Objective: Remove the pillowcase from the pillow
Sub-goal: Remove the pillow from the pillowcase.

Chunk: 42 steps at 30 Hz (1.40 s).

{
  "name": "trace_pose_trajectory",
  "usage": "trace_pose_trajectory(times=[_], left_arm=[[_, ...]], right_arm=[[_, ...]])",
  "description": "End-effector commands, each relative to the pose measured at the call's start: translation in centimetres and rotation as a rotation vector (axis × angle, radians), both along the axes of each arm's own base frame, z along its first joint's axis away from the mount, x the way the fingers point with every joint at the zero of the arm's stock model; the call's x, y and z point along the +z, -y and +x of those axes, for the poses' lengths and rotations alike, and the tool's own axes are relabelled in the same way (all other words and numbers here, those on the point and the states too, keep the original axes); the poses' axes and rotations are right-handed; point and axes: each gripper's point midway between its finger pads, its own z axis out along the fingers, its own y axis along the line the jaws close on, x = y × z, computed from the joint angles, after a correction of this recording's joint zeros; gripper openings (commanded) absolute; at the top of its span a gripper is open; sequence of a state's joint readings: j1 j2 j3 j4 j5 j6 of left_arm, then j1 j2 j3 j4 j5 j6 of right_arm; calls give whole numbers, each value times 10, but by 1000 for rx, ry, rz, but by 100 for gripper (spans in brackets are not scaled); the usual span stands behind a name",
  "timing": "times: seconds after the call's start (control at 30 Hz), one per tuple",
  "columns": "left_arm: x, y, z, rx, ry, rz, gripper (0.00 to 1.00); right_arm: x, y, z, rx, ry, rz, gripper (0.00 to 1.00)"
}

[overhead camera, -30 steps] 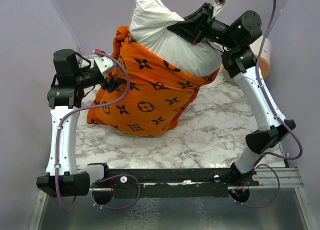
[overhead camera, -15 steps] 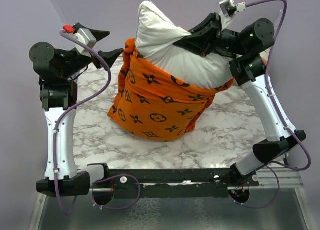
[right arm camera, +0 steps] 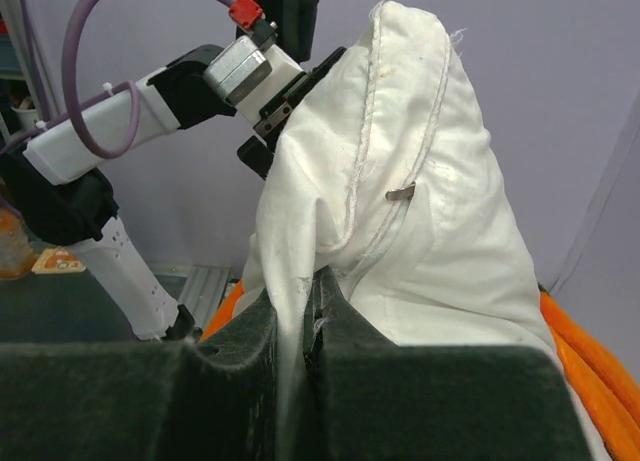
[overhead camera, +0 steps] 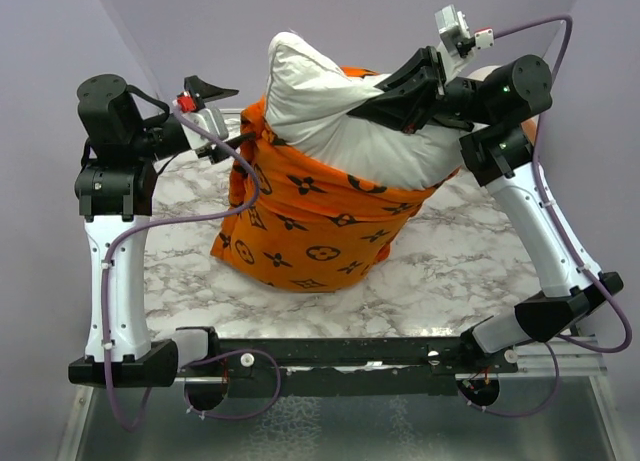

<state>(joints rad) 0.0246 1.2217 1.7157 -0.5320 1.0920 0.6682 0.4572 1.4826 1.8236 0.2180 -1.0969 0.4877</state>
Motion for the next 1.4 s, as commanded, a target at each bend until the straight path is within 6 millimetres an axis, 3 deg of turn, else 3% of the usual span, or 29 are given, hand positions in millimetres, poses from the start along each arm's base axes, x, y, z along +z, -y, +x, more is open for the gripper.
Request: trace_pose_trajectory(times=[0.0, 0.17, 0.27, 0.37, 0.53, 0.77, 0.97, 1.2, 1.37], left_arm=[[-12, 12, -26, -83, 120, 146, 71], [-20, 22, -37, -114, 184, 217, 72], [-32, 23, -34, -108, 204, 290, 70], [-42, 22, -32, -106, 207, 339, 58], [-66, 15, -27, -70, 194, 396, 25], [-86, 7, -29, -1, 185, 392, 17], [-99, 4, -28, 12, 163, 395, 0], [-133, 0, -42, -1, 62, 427, 0], [-173, -9, -55, 22, 22, 463, 0]], right_arm=[[20, -8, -19, 2, 61, 50, 1], [10, -24, -9, -32, 24, 27, 1], [6, -30, -8, -32, 13, 23, 1], [7, -32, -6, -43, 7, 26, 1], [12, -30, 1, -92, 5, 43, 1], [25, -21, 12, -202, 17, 90, 1], [46, -7, 20, -317, 29, 163, 1], [69, 27, 40, -552, 21, 284, 1], [69, 39, 48, -632, 15, 301, 1]])
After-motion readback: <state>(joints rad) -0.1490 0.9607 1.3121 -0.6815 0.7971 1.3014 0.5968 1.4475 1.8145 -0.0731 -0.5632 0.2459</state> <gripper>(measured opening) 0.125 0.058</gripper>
